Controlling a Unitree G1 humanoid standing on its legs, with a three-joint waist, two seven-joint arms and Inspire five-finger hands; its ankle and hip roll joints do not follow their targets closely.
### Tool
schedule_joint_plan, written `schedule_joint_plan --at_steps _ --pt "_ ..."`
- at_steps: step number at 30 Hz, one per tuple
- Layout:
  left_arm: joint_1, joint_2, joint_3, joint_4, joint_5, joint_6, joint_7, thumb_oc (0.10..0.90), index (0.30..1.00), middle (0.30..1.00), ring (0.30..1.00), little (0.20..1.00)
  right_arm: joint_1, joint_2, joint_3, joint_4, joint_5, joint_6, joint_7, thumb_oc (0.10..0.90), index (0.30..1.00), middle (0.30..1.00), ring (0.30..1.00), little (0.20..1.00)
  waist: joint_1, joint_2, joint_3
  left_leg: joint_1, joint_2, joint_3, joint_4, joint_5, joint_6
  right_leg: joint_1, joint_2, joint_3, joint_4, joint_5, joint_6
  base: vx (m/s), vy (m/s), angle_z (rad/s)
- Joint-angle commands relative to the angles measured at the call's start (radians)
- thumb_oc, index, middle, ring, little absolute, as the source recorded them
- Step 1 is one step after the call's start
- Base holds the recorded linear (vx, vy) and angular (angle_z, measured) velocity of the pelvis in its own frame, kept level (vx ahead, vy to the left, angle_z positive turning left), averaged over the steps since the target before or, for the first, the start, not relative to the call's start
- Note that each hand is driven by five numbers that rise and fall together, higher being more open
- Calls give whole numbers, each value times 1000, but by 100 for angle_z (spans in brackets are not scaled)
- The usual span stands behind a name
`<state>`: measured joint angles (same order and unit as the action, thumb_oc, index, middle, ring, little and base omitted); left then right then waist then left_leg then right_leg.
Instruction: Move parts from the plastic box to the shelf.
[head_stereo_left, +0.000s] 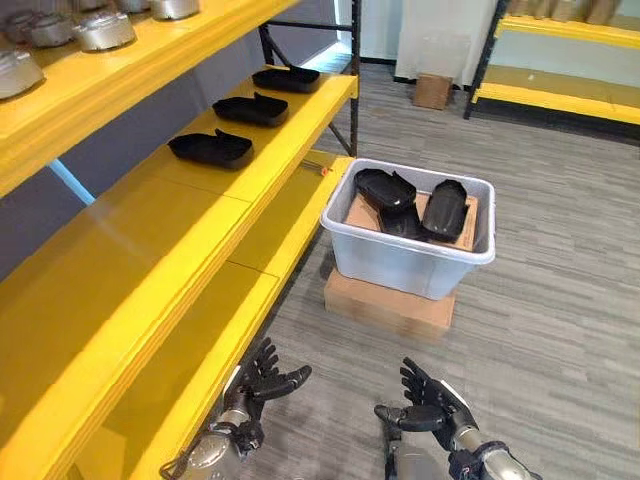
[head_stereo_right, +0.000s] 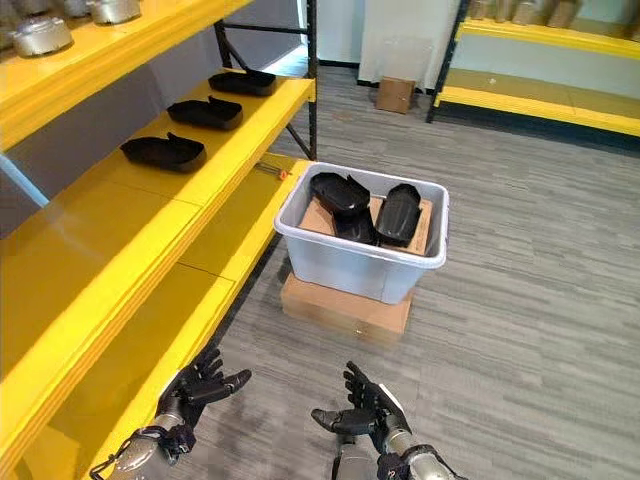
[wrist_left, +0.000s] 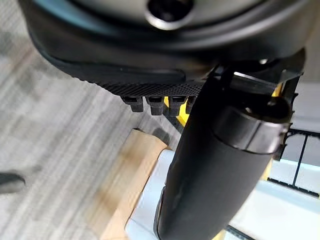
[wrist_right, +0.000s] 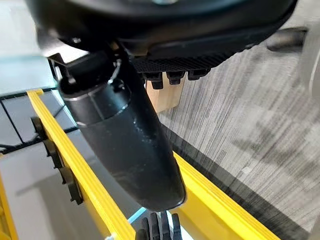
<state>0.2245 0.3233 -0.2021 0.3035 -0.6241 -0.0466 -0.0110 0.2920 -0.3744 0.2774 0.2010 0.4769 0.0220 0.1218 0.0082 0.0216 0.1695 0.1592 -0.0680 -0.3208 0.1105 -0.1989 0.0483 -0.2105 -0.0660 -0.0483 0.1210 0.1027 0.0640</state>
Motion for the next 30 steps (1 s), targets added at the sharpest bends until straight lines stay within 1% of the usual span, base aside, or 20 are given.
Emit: schedule_joint_plan --at_steps 1,2,5,7,8,10,11,12,14,15,16,17,18,20,21,23,26,27,28,30 --pt "-48 22 38 -135 -22 -91 -36 900 1000 1000 1000 1000 -42 -44 -59 -113 51 -89 20 900 1000 1000 1000 1000 0 -17 -47 0 64 95 76 43 -49 33 -3 -30 -44 -32 22 314 -215 24" --pt "-61 23 22 -127 -29 -89 -30 900 1000 1000 1000 1000 -40 -48 -64 -108 71 -92 8 900 1000 1000 1000 1000 -14 -17 -48 -13 84 80 116 72 -73 46 15 -32 -26 -66 2 315 -217 27" --pt "-60 22 21 -130 -35 -87 -32 900 1000 1000 1000 1000 -35 -50 -68 -111 76 -90 9 900 1000 1000 1000 1000 -19 -16 -48 -20 96 78 142 82 -85 54 25 -40 -19 -88 -8 159 -113 31" --pt "-55 17 21 -137 -42 -89 -25 900 1000 1000 1000 1000 -32 -57 -66 -113 82 -95 9 900 1000 1000 1000 1000 -18 -24 -41 -103 98 79 371 216 -104 100 44 -40 -8 -128 -44 234 -158 18" --pt "-53 15 22 -141 -46 -87 -25 900 1000 1000 1000 1000 -30 -64 -68 -113 84 -96 9 900 1000 1000 1000 1000 -7 -36 -26 -160 71 78 508 278 -114 124 42 -32 -8 -136 -57 131 -118 6" --pt "-43 14 24 -145 -45 -81 -21 900 1000 1000 1000 1000 -31 -74 -66 -115 81 -96 4 900 1000 1000 1000 1000 9 -51 0 -234 27 84 643 289 -91 155 43 -22 -12 -146 -75 119 -111 -7" --pt "-40 17 25 -151 -44 -77 -21 900 1000 1000 1000 1000 -35 -77 -67 -120 76 -97 -1 900 1000 1000 1000 1000 19 -58 13 -289 29 107 644 268 -76 170 34 -21 -13 -150 -76 136 -98 -6" --pt "-38 15 28 -152 -46 -77 -19 900 1000 1000 1000 1000 -36 -77 -67 -121 75 -98 -7 900 1000 1000 1000 1000 23 -65 21 -331 47 142 614 243 -68 184 26 -17 -16 -153 -73 135 -45 -6" --pt "-32 17 32 -149 -56 -77 -17 900 1000 1000 1000 1000 -37 -75 -75 -122 79 -103 -14 900 1000 1000 1000 1000 27 -73 17 -369 120 186 433 210 -64 207 11 -20 -25 -170 -63 154 24 5" --pt "-31 18 32 -149 -56 -77 -17 900 1000 1000 1000 1000 -36 -75 -75 -123 79 -103 -14 900 1000 1000 1000 1000 32 -75 21 -357 121 192 425 209 -64 213 10 -15 -25 -172 -63 236 123 -5" --pt "-35 20 24 -136 -51 -77 -8 900 1000 1000 1000 1000 -40 -74 -80 -119 75 -111 -27 900 1000 1000 1000 1000 42 -66 17 -337 173 184 171 220 -81 229 10 -1 -23 -200 -52 330 226 -10" --pt "-32 15 22 -131 -38 -78 -5 900 1000 1000 1000 1000 -37 -68 -83 -109 61 -113 -31 900 1000 1000 1000 1000 49 -40 6 -345 212 130 20 293 -106 254 16 17 -20 -228 -43 321 223 -22" --pt "-31 15 22 -131 -37 -78 -5 900 1000 1000 1000 1000 -36 -68 -83 -108 61 -113 -31 900 1000 1000 1000 1000 49 -40 8 -338 212 131 10 297 -107 256 16 17 -20 -229 -44 228 184 -35" --pt "-32 14 24 -129 -31 -81 -8 900 1000 1000 1000 1000 -30 -66 -90 -110 51 -107 -30 900 1000 1000 1000 1000 48 -24 1 -339 228 154 -39 337 -124 281 9 19 -15 -243 -39 154 163 -45" --pt "-38 13 22 -126 -35 -83 -16 900 1000 1000 1000 1000 -29 -60 -92 -113 46 -104 -21 900 1000 1000 1000 1000 44 -15 -11 -319 223 165 -40 308 -123 285 -1 20 -6 -255 -24 218 216 -32" --pt "-41 19 18 -124 -30 -84 -21 900 1000 1000 1000 1000 -18 -48 -91 -108 31 -97 -10 900 1000 1000 1000 1000 50 -13 -35 -279 204 169 -78 291 -112 297 -25 27 -4 -246 -8 221 213 -31" --pt "-47 35 23 -130 -26 -84 -27 900 1000 1000 1000 1000 -6 -28 -90 -121 21 -89 11 900 1000 1000 1000 1000 54 -19 -59 -241 163 201 -80 249 -87 304 -73 33 -5 -229 24 172 199 -30" --pt "-47 35 23 -130 -26 -84 -27 900 1000 1000 1000 1000 -6 -28 -90 -121 21 -89 11 900 1000 1000 1000 1000 54 -20 -59 -241 163 201 -80 249 -87 304 -73 33 -5 -229 24 156 219 -24" --pt "-53 43 25 -127 -21 -84 -22 900 1000 1000 1000 1000 -5 -16 -85 -118 18 -85 7 900 1000 1000 1000 1000 54 -22 -68 -228 142 220 -81 229 -71 299 -99 38 7 -219 44 120 201 -16" --pt "-61 48 24 -126 -22 -85 -19 900 1000 1000 1000 1000 -12 -8 -78 -112 17 -80 4 900 1000 1000 1000 1000 54 -24 -74 -221 126 236 -79 210 -59 289 -118 46 11 -206 60 124 201 -23"
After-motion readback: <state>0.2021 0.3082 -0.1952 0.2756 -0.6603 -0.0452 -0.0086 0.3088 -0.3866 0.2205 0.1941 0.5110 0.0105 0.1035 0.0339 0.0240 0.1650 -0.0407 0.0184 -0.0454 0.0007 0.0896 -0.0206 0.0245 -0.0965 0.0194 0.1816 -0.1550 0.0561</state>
